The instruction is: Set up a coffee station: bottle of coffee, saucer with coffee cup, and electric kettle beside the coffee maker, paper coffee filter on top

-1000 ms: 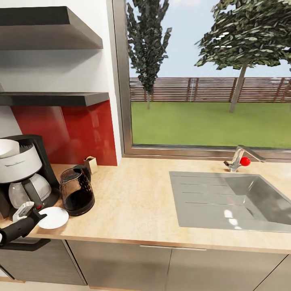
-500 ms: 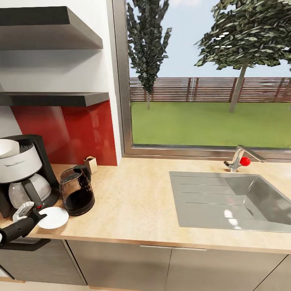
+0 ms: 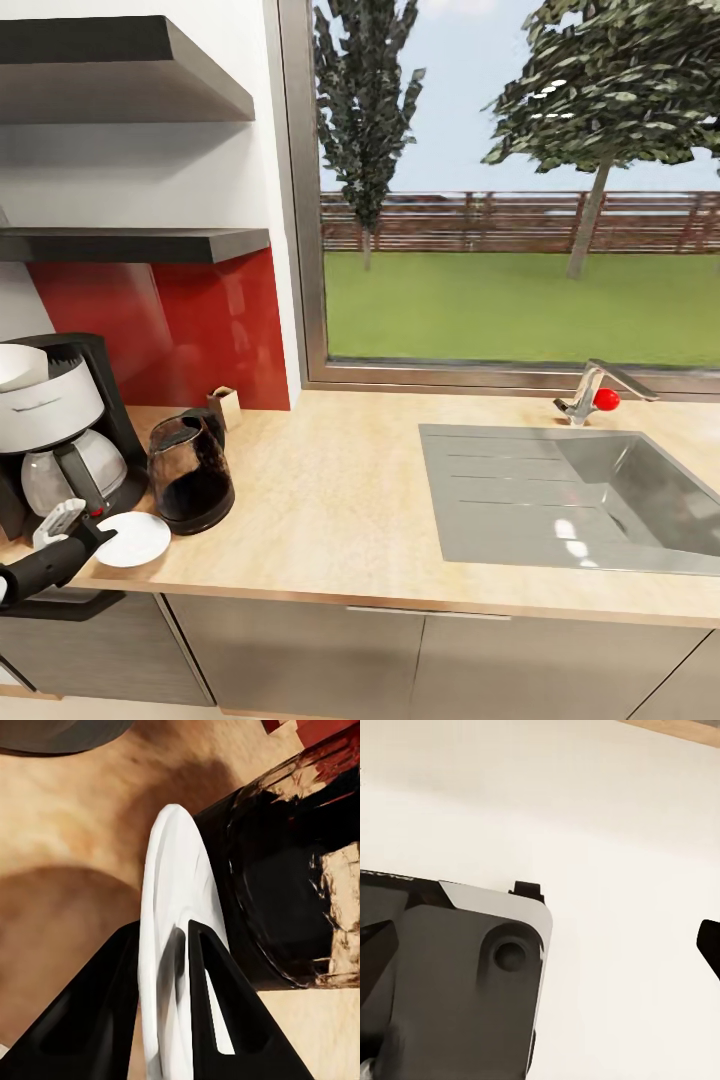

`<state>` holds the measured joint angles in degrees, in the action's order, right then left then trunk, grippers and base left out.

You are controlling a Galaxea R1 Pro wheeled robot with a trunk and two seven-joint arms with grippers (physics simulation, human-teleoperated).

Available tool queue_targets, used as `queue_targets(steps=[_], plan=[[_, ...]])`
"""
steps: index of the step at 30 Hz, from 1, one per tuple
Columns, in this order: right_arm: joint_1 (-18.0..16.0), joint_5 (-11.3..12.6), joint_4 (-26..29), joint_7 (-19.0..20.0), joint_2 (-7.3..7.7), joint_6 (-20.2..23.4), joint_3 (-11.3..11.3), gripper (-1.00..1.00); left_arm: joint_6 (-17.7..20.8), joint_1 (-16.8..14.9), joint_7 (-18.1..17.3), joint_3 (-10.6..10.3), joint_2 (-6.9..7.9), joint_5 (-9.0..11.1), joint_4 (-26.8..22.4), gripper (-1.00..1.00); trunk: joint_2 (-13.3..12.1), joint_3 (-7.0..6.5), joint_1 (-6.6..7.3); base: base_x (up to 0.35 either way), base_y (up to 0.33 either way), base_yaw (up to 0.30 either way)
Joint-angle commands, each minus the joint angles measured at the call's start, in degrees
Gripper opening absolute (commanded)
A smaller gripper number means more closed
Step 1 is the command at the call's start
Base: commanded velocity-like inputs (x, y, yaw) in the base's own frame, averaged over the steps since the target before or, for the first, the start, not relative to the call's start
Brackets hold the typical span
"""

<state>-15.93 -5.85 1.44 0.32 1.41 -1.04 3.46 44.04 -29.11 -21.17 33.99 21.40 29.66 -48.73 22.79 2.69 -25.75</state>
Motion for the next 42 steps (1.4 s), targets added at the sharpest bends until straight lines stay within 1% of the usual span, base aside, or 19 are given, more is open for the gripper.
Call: queue_targets(steps=[1,4,7,9,11,13,17,29,40,42], plan=[[-0.1,-0.4,0.0,0.0,-0.04,-0.1,0.4,1.0,0.4,-0.1,-0.1,0.1,-0.03,0.1,0.0,-1.0,0.1,0.13,-0.04,0.0,0.0,0.0],[-0.1,-0.3,0.0,0.0,-0.29,-0.1,0.4,1.0,0.4,-0.1,-0.1,0.1,-0.04,0.1,0.0,-1.0,0.1,0.13,-0.04,0.0,0.0,0.0],[-0.1,-0.3,0.0,0.0,-1.01,-0.1,0.3,1.0,0.4,-0.1,-0.1,0.1,-0.04,0.1,0.0,-1.0,0.1,0.13,-0.04,0.0,0.0,0.0],[0.0,-0.1,0.5,0.0,-1.66,-0.1,-0.1,1.0,-0.3,0.6,0.5,0.8,-0.63,0.5,0.7,-1.0,0.1,0.13,-0.04,0.0,0.0,0.0],[0.0,-0.1,0.5,0.1,-2.3,-0.1,-0.1,1.0,-1.0,0.6,0.9,0.9,-0.55,0.5,1.3,-1.0,0.1,0.13,-0.04,0.0,0.0,0.0],[0.0,-0.1,0.6,0.2,-2.95,0.0,-0.1,1.0,-0.3,0.6,0.3,0.3,-0.27,0.3,0.7,-1.0,0.1,0.13,-0.04,0.0,0.0,0.0],[0.0,-0.1,0.8,0.3,-4.04,0.0,-0.2,1.0,1.0,0.6,-0.4,0.0,-0.06,0.1,-0.6,-1.0,0.1,0.13,-0.04,0.0,0.0,0.0],[0.0,-0.1,0.8,0.3,-4.14,-0.1,-0.2,1.0,0.9,0.7,-0.1,-0.1,-0.04,-0.1,-0.9,-1.0,0.1,0.13,-0.04,0.101,0.087,0.0],[0.0,-0.1,0.8,0.3,-4.13,-0.2,-0.2,1.0,0.8,0.7,0.0,-0.1,-0.04,-0.4,-0.8,-1.0,0.1,0.13,-0.04,0.006,0.006,0.0],[0.0,-0.1,0.8,0.3,-4.14,-0.2,-0.1,1.0,0.8,0.7,0.0,-0.1,-0.04,-0.4,-0.1,-1.0,0.1,0.13,-0.04,0.0,0.0,0.0]])
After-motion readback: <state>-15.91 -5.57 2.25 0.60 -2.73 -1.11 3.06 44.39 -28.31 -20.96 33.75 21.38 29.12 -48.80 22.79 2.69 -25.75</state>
